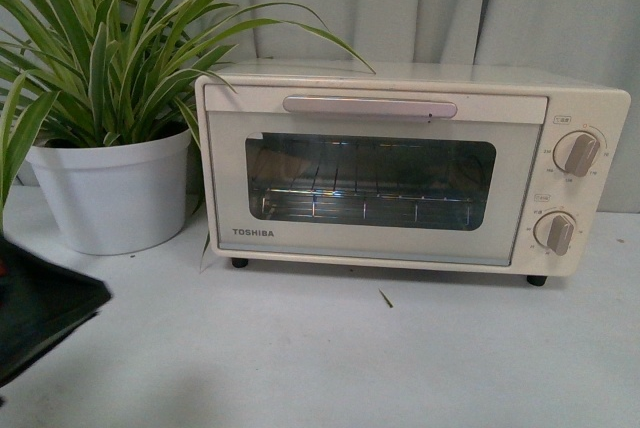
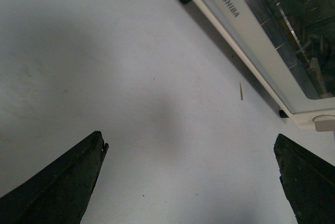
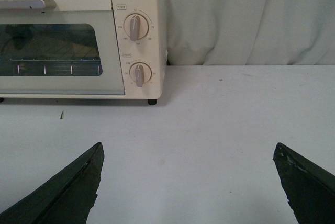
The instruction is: Open oven
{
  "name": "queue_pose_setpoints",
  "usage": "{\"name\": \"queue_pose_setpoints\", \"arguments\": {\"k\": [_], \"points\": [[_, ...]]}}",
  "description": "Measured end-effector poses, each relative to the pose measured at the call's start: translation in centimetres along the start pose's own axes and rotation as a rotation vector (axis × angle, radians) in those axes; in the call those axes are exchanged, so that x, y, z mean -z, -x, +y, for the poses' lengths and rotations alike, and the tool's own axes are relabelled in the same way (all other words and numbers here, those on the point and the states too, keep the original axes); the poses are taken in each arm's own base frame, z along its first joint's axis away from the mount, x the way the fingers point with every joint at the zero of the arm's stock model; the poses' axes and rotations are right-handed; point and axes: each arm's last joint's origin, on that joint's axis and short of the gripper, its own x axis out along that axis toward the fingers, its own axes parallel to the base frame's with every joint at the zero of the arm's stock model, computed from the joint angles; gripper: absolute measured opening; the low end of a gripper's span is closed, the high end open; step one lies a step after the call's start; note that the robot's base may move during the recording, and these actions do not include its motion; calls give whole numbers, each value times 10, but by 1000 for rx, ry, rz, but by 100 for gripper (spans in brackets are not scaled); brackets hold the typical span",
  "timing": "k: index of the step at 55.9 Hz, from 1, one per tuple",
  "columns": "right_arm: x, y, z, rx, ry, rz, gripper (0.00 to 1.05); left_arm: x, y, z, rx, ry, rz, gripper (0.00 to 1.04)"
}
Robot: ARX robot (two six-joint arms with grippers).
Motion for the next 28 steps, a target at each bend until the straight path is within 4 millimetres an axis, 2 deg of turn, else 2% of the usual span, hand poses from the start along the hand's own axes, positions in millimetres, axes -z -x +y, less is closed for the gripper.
{"name": "queue_pose_setpoints", "arguments": {"k": [14,28], "points": [[0,0,0,0,0,0,95,10,-45,-16,-26,45,70,98],[0,0,0,0,0,0,95,22,-72,-31,-11,69,111,98]]}}
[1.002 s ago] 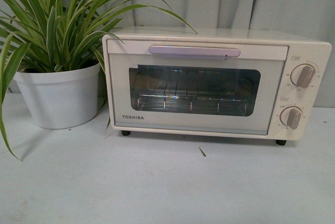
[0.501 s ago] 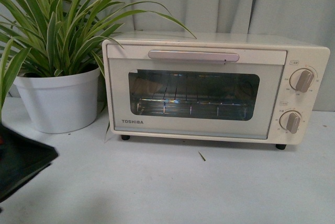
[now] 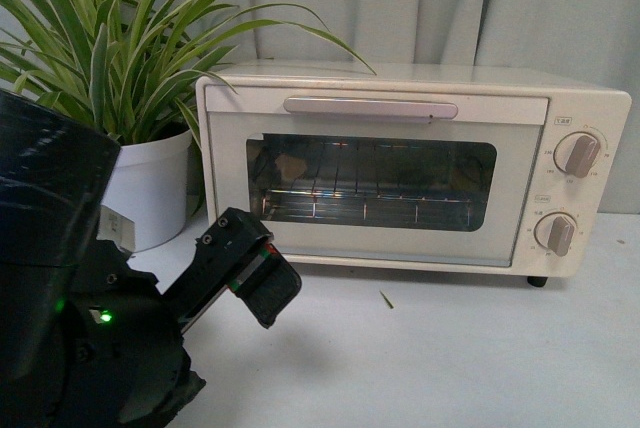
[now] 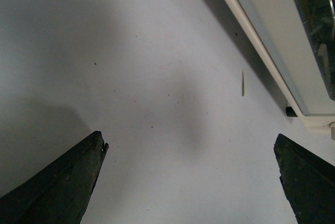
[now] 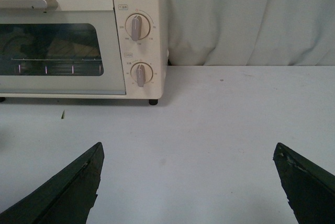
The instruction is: Open oven
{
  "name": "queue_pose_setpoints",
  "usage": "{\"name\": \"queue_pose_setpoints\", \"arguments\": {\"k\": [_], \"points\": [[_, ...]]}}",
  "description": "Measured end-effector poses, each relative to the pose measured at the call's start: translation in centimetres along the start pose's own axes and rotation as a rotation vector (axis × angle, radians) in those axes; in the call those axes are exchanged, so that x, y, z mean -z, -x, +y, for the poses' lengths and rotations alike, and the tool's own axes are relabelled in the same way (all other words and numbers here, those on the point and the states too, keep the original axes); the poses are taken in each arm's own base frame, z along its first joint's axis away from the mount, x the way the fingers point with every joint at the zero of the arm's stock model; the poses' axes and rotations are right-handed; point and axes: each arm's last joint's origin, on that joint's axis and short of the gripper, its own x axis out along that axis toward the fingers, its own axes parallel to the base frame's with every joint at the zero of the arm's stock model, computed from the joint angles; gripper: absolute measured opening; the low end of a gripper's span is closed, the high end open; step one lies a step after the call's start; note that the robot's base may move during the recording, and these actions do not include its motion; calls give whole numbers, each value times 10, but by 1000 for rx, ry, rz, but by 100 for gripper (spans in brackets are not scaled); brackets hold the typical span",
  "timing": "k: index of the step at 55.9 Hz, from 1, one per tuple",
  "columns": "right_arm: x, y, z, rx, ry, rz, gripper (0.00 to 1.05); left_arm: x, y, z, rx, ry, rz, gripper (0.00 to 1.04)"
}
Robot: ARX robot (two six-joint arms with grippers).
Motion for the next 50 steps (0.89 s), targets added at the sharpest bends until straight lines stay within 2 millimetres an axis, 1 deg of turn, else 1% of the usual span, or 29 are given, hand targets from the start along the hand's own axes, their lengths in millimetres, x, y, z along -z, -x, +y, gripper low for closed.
{"name": "queue_pose_setpoints", "arguments": {"k": [6,24,36,43,47,50], "points": [[0,0,0,0,0,0,95,3,-7,2,-13,13,10,98],[0,0,0,0,0,0,95,-5,-20,1,12,77,-20,98],[0,0,0,-4,0,2,95,-5,-23,0,10,95,-32,98],[-2,-3,2,-194,-179,200,95,-6,-23,0,10,98,-34,98],[-9,-8,3,-197,-218,219,95,-5,-23,0,12,98,-36,98],[-21,-13,5,-185,-228,202,95,-5,-23,1,14,99,-33,98]]}}
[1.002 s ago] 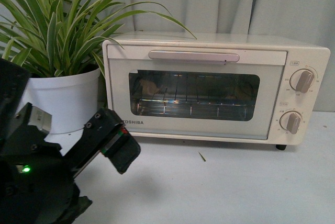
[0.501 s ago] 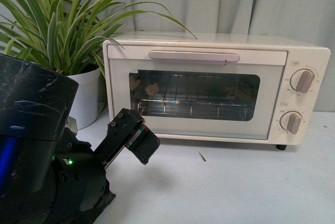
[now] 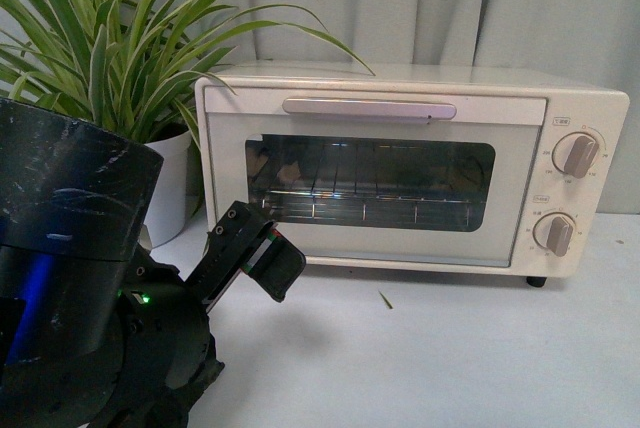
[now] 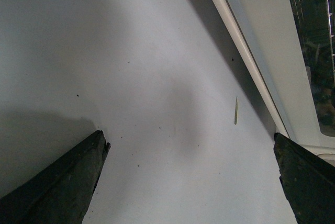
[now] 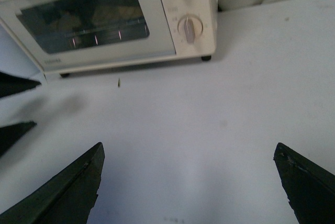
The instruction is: Open oven
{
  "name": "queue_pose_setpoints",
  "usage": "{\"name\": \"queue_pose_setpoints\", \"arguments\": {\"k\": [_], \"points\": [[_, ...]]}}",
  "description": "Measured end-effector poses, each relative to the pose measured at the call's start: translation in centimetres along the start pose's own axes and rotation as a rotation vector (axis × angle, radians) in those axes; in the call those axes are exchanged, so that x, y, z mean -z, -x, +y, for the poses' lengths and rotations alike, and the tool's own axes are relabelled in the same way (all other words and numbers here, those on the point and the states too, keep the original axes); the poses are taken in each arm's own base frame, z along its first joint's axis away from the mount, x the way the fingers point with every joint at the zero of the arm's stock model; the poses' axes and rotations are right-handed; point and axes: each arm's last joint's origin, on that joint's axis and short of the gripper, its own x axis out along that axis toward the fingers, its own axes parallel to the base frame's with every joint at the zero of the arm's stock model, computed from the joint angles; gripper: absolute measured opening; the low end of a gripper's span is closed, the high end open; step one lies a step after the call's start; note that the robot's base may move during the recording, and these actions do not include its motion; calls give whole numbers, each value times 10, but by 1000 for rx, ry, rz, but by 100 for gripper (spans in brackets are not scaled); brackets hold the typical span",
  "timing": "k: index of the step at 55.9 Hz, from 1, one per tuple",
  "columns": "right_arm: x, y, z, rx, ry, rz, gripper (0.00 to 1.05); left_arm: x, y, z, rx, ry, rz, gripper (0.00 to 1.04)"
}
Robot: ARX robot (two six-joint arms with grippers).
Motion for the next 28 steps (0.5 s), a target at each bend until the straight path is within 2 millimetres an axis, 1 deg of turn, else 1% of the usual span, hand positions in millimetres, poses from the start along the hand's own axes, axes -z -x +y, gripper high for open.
{"name": "queue_pose_setpoints", "arguments": {"k": [1,3,5,7,8,11,14,18,21,28], "points": [[-3,-1,1,7,-2,-6,95,0,0,0,-1,1,0,98],[-16,-5,6,7,1,-20,95,-1,0,1,-4,2,-2,98],[-23,-7,9,5,2,-30,95,-1,0,2,-5,2,-4,98],[-37,-12,15,3,9,-59,95,-1,0,2,-6,2,-4,98],[-41,-13,17,3,11,-66,95,-1,1,2,-5,2,-4,98],[-57,-22,26,5,19,-91,95,-2,1,2,-4,3,-5,98],[-69,-30,33,5,23,-90,95,-2,1,2,-2,5,-4,98],[-82,-45,43,15,20,-76,95,-2,1,2,-1,9,-5,98],[-93,-63,53,27,20,-51,95,-3,2,2,0,11,-7,98],[-105,-96,65,70,14,-21,95,-3,3,3,0,13,-9,98]]}}
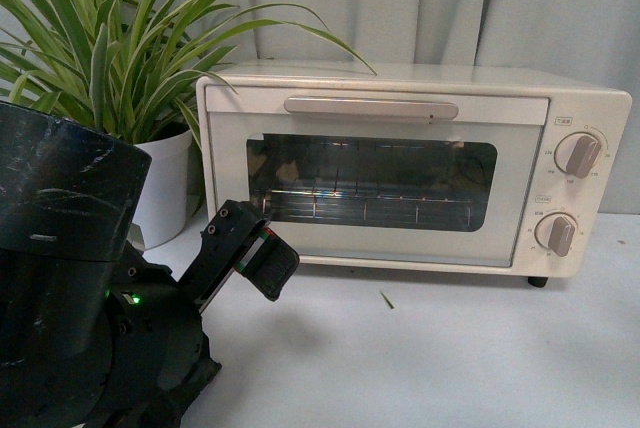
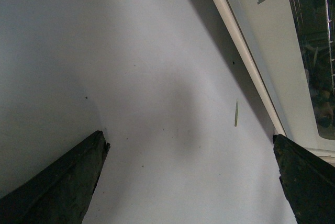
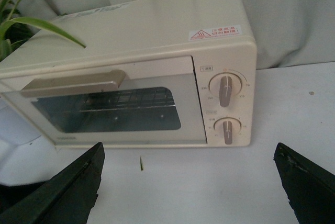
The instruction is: Open oven
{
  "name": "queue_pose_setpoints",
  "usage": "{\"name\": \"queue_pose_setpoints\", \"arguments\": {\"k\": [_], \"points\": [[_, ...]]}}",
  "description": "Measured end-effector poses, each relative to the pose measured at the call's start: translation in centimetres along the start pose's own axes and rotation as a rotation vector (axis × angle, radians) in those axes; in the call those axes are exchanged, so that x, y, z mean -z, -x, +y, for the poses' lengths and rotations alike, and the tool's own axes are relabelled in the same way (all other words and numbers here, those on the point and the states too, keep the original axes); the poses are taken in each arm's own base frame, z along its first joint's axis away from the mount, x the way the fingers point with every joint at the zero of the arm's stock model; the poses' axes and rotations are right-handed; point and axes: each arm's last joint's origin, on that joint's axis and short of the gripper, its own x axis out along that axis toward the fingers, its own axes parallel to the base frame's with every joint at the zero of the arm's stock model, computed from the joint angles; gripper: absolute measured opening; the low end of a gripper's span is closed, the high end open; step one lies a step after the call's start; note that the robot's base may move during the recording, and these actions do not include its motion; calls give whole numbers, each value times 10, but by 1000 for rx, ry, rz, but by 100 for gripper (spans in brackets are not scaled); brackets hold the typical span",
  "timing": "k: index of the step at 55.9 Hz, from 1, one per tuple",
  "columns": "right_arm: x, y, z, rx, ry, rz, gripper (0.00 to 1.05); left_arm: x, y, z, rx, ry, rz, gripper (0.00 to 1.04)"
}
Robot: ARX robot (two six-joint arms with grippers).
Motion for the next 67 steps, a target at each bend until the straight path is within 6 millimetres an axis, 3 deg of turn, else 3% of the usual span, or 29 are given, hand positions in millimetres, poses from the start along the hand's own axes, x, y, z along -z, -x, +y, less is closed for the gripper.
{"name": "queue_pose_setpoints", "arguments": {"k": [16,27,40,67], "points": [[-14,-72,37,97,-48,112,95,-2,3,1,1,6,-5,98],[-21,-89,51,121,-67,123,95,-2,3,2,0,11,-3,98],[-13,-107,59,150,-90,174,95,-4,4,4,0,29,-2,98],[-12,-127,70,168,-105,193,95,-4,9,7,0,31,-5,98]]}}
